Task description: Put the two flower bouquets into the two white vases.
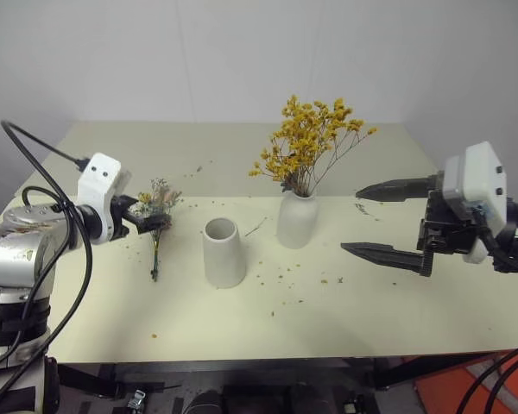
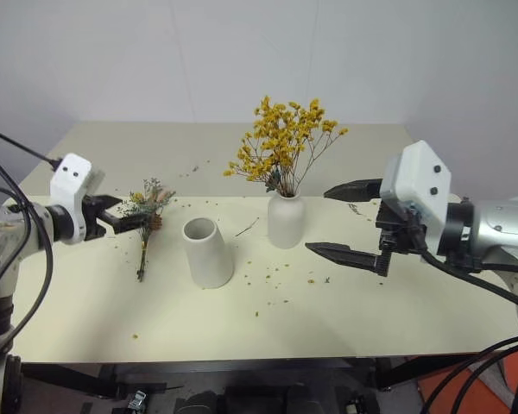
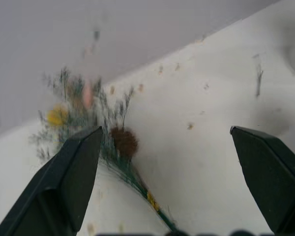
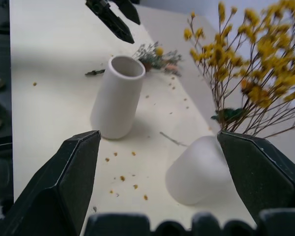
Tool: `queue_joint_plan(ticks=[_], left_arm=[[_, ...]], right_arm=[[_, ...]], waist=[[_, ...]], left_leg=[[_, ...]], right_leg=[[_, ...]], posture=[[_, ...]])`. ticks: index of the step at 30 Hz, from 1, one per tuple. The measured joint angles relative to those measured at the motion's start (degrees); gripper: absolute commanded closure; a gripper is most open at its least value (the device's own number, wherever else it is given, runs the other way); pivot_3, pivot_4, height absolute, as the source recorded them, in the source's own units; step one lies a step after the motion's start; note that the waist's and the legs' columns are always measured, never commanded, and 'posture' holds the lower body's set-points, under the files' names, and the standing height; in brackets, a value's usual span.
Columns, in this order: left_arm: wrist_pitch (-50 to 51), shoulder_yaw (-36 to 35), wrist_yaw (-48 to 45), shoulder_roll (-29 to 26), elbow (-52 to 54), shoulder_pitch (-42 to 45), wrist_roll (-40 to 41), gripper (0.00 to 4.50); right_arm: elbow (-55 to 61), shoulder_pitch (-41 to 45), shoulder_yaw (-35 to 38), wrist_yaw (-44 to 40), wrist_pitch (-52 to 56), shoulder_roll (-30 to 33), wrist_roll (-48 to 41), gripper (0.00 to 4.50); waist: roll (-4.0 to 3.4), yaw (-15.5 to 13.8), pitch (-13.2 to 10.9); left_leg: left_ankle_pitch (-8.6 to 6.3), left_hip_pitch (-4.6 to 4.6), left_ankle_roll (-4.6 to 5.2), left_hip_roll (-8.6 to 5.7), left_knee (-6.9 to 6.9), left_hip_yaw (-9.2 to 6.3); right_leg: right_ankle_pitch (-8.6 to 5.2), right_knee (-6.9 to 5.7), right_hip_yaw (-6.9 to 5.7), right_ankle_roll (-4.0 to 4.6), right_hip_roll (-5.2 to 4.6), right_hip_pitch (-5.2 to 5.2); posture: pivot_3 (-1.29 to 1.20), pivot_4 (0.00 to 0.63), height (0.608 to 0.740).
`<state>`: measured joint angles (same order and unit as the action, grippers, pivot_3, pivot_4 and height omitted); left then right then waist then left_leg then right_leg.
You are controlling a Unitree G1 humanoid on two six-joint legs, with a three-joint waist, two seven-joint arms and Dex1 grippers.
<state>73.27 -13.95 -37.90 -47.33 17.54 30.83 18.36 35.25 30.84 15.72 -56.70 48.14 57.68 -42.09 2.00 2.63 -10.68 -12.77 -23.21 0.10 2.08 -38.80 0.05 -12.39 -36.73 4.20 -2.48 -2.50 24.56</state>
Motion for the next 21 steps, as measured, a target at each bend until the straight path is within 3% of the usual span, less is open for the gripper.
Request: queue_joint_plan(ticks=[10,21], left_arm=[[9.4,-3.4,13.9,9.5,1.9,0.2,-1.7,0.00],[-1.2,0.9,21.4,14.1,-21.2,8.8,-5.8,0.00]], right_arm=[[-3.5,4.5,-8.8,0.6,-0.9,-1.7,0.6,0.03],[0.2,-0.1,-8.1,5.0,-1.3,-1.7,0.8,0.03]], waist=[[0.07,-1.1,0.0],[0.08,-1.6,0.0]], left_leg=[[0.00,0.04,0.00,-0.06,-0.10,-0.08],[0.00,-0.05,0.00,-0.08,-0.05,-0.08]], right_leg=[[0.02,0.01,-0.09,-0.02,-0.04,-0.15],[0.22,0.06,-0.08,0.32,-0.06,-0.08]], posture=[[0.00,0.150,0.740],[0.00,0.150,0.740]])
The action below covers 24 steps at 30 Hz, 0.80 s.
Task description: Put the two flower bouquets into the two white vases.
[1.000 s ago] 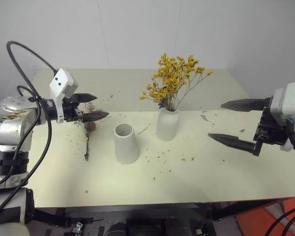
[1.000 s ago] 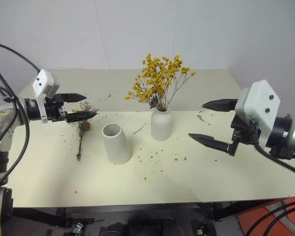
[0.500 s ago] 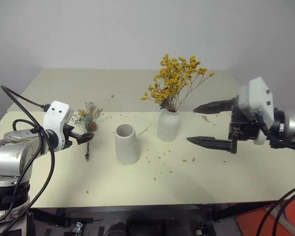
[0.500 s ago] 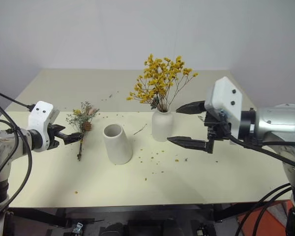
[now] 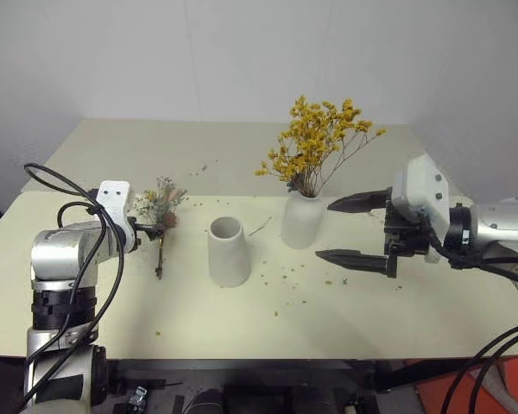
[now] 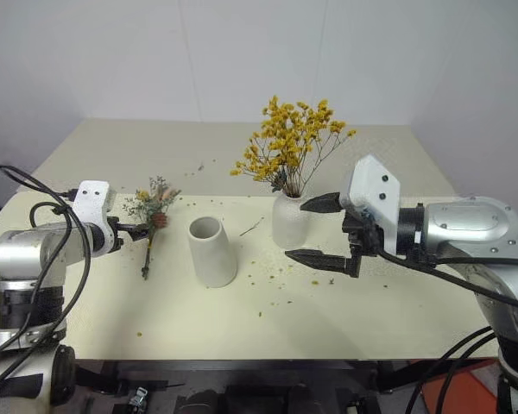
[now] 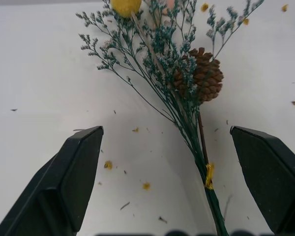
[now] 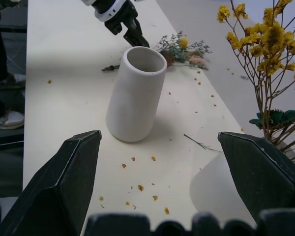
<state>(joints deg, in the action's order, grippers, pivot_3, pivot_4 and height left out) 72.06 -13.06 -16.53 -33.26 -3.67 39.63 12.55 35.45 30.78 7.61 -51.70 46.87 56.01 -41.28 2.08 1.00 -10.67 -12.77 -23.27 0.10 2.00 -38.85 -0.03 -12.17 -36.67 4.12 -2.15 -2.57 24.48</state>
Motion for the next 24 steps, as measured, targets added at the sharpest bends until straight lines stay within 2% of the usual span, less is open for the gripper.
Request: queue_joint_plan(ticks=[6,7,10,16,21,24], left_arm=[[-5.0,3.1,-1.1,1.0,-7.3,0.3,-0.3,0.00],[-6.0,3.2,-1.2,1.4,-8.6,0.4,-0.3,0.18],[-9.4,3.3,-1.3,2.3,-12.1,1.6,-0.6,0.86],[-14.0,3.7,-1.3,4.2,-17.4,4.0,-1.2,2.80],[-14.6,4.1,-1.2,5.1,-17.8,4.5,-1.2,4.42],[-14.6,4.0,-0.9,5.5,-16.9,4.3,-1.2,4.47]], right_arm=[[2.2,-2.3,1.7,2.4,0.1,0.2,-0.7,0.03],[2.5,-2.6,1.9,2.7,0.2,0.2,-0.7,0.01],[3.0,-2.8,2.5,3.6,0.5,0.6,-1.1,0.00],[3.5,-3.2,2.7,4.0,0.7,1.1,-2.2,0.00],[3.2,-3.2,2.7,4.0,0.7,1.9,-2.3,0.00],[2.8,-3.2,2.7,4.0,0.7,2.0,-2.2,0.00]], waist=[[0.00,-0.1,0.0],[0.00,-0.1,0.0],[0.01,-0.1,0.0],[0.01,-0.2,0.0],[0.01,-0.2,0.0],[0.01,-0.2,0.0]], left_leg=[[0.00,-0.01,0.00,0.00,0.00,0.00],[0.00,0.00,0.00,0.00,-0.01,0.00],[0.00,0.02,0.00,0.00,-0.01,0.00],[0.00,0.02,0.00,-0.02,-0.02,0.00],[0.00,0.01,0.00,-0.02,-0.01,0.00],[0.00,0.00,0.00,-0.02,-0.01,0.00]], right_leg=[[0.00,-0.01,-0.01,0.00,0.00,0.00],[0.00,0.00,-0.01,-0.01,0.00,0.00],[0.00,-0.02,-0.01,-0.02,0.00,-0.01],[-0.01,-0.02,0.00,-0.04,0.00,-0.03],[-0.01,0.01,0.00,-0.04,-0.01,-0.03],[-0.01,0.01,0.00,-0.04,0.00,-0.03]], posture=[[0.00,0.150,0.740],[0.00,0.150,0.740],[0.00,0.150,0.740],[0.00,0.150,0.740],[0.00,0.150,0.740],[0.00,0.150,0.740]])
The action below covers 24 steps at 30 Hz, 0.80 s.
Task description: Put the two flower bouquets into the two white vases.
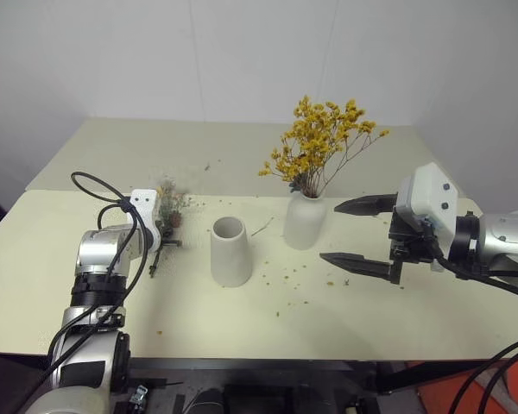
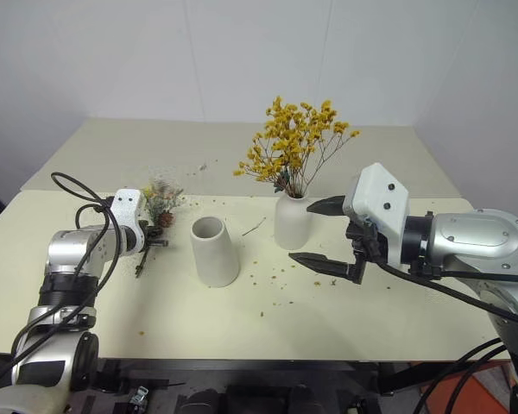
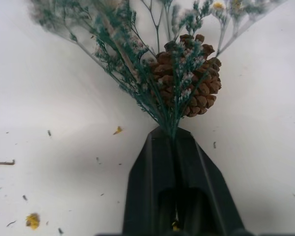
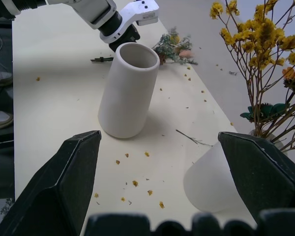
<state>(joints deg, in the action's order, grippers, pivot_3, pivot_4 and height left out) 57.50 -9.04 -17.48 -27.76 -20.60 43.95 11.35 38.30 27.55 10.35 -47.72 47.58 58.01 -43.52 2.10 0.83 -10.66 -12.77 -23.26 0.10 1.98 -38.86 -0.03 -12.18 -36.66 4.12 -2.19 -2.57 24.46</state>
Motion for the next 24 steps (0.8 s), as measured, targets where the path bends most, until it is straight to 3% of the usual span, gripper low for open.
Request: queue_joint_plan(ticks=[9,17,24], left_arm=[[-12.7,-5.5,-2.4,-1.0,10.5,-0.5,3.3,4.47],[-16.3,-17.5,-13.5,-0.6,12.8,6.8,21.6,4.47],[-19.7,-19.8,-25.8,2.7,4.2,13.1,32.8,4.47]], right_arm=[[-0.6,-0.3,1.6,0.1,-0.1,0.7,0.1,0.00],[0.0,-1.5,1.7,4.2,-0.9,-1.6,1.3,0.00],[2.5,-3.9,1.7,9.7,-3.1,-6.5,4.5,0.00]], waist=[[0.00,0.1,0.0],[0.00,0.0,0.0],[0.01,0.0,0.0]], left_leg=[[0.00,-0.04,0.00,0.02,0.01,0.01],[0.00,-0.02,0.00,0.01,0.00,0.02],[0.00,-0.01,0.00,-0.03,-0.03,0.01]], right_leg=[[0.05,0.06,0.00,0.08,0.00,0.02],[-0.11,0.06,-0.01,-0.20,0.00,-0.02],[-0.15,0.08,-0.01,-0.30,0.00,-0.06]], posture=[[0.00,0.150,0.740],[0.00,0.150,0.740],[0.00,0.150,0.740]])
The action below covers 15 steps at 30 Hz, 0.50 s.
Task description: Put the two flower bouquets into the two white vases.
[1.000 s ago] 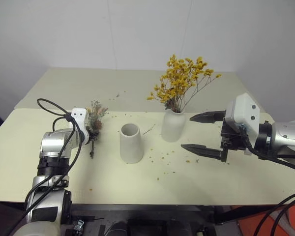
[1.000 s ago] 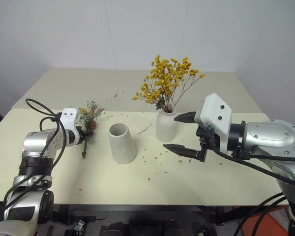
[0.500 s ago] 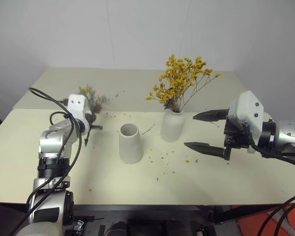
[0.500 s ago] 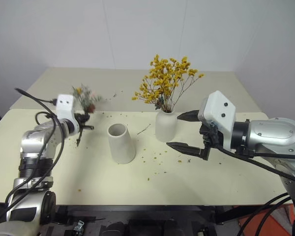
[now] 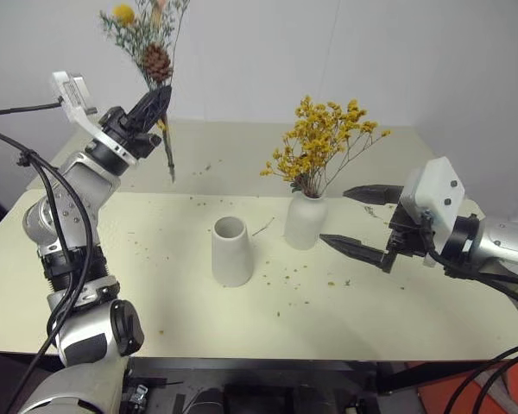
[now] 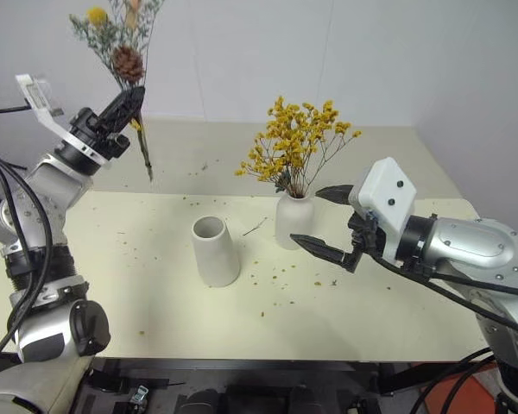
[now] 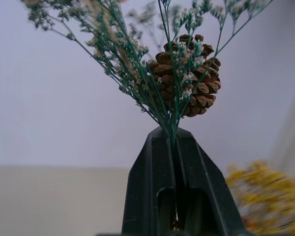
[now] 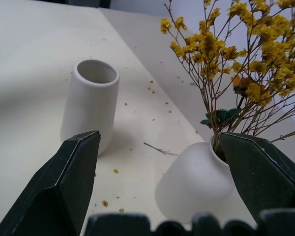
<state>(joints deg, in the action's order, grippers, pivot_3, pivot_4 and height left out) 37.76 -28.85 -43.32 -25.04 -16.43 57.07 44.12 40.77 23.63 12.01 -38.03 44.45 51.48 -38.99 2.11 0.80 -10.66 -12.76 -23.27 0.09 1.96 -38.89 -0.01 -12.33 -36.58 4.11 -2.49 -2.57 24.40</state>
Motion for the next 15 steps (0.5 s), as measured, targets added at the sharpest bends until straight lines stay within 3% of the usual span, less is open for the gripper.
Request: queue_joint_plan(ticks=[6,15], left_arm=[[-6.6,3.3,-17.4,2.8,-12.6,3.5,1.1,4.47],[-5.3,5.5,-34.8,4.1,-25.9,8.7,3.0,4.47]], right_arm=[[2.2,-1.7,-0.3,2.5,-2.4,-1.8,3.0,0.00],[5.5,-3.0,-1.9,6.3,-1.6,-3.9,3.4,0.00]], waist=[[0.00,0.0,0.0],[0.00,0.4,0.0]], left_leg=[[0.00,-0.04,0.00,0.01,0.01,-0.01],[0.00,-0.12,0.01,0.02,0.14,-0.02]], right_leg=[[0.00,0.06,-0.03,0.01,0.03,0.01],[0.01,0.33,-0.03,0.00,0.03,0.00]], posture=[[0.00,0.150,0.740],[0.00,0.150,0.740]])
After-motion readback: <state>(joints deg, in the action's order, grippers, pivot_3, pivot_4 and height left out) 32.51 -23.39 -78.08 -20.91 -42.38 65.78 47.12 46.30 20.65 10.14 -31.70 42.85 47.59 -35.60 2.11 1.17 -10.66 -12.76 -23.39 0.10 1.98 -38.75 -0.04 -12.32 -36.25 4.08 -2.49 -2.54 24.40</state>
